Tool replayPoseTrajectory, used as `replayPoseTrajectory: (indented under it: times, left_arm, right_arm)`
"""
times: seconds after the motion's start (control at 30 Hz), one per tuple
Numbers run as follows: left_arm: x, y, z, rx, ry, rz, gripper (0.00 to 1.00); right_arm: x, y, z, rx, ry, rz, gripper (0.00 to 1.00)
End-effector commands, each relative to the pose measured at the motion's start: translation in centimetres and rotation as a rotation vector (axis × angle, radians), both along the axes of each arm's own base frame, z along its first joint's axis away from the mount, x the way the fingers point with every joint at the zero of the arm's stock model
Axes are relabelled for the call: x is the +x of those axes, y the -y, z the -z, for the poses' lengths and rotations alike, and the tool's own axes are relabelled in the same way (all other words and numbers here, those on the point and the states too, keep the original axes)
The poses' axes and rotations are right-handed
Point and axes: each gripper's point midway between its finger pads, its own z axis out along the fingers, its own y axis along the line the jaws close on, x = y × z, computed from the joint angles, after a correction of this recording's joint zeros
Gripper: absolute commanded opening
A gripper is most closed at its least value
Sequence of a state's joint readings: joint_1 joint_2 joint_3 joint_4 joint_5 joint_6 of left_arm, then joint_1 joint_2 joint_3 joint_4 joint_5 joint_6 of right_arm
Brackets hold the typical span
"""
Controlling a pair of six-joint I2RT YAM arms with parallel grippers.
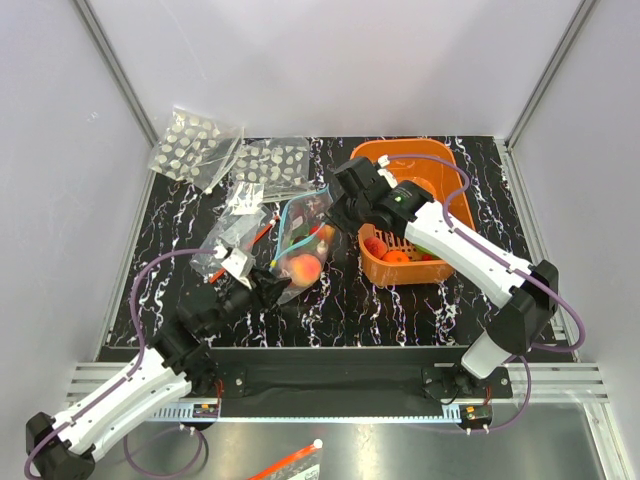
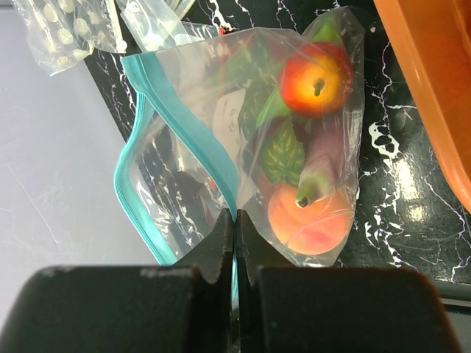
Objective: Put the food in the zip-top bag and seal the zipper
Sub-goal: Zip the zipper food storage bag at the center of the board.
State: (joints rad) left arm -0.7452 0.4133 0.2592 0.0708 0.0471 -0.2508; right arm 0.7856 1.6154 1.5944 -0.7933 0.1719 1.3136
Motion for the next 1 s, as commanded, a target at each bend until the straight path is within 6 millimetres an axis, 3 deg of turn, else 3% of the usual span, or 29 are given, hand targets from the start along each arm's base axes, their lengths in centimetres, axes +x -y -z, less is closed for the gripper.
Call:
replayPoseTrajectory:
  times: [0.0,0.23,0.43,0.6,0.73,0.8,0.9,0.97]
  left_arm:
    - [0.6,-0.2,-2.9,-0.044,0.132,-0.016,0.32]
    - [0.6,0.1,-2.5,-0.01,0.121,-0.003,0.05]
    - [0.7,0.2,-2.1,-0.008,0.11,0.001,0.03]
    - [0.8,-0.3,-2.9,-0.016,0.135,-0.026,0.0]
    - [1.0,-0.5,-4.7,-0.02,0.161,-0.039,0.0]
    - [1.6,-0.7,-5.4,-0.023,0.181,-0.07,0.0]
    - [2.2,-0.7,-5.9,-0.025,0.217,-0.087,0.0]
    - [2.6,-0.6,-5.8,-0.022,0.221,-0.097,0.0]
  right_arm:
    - [0.4,-0.4,-0.6,0.016,0.034,0.006,0.0]
    - [0.5,0.2,-0.9,0.001,0.045,0.026,0.0]
    - [0.4,0.9,-1.2,-0.014,0.055,0.043,0.0]
    - [-0.3,1.2,-1.3,-0.041,0.066,0.023,0.0]
    - [-1.0,0.7,-1.6,-0.093,0.11,-0.069,0.0]
    - [-1.3,1.0,-1.3,-0.147,0.119,-0.105,0.06]
    - [-1.5,2.1,-0.7,-0.232,0.123,-0.136,0.35]
    - [-1.7,3.2,-1.0,-0.279,0.147,-0.151,0.44]
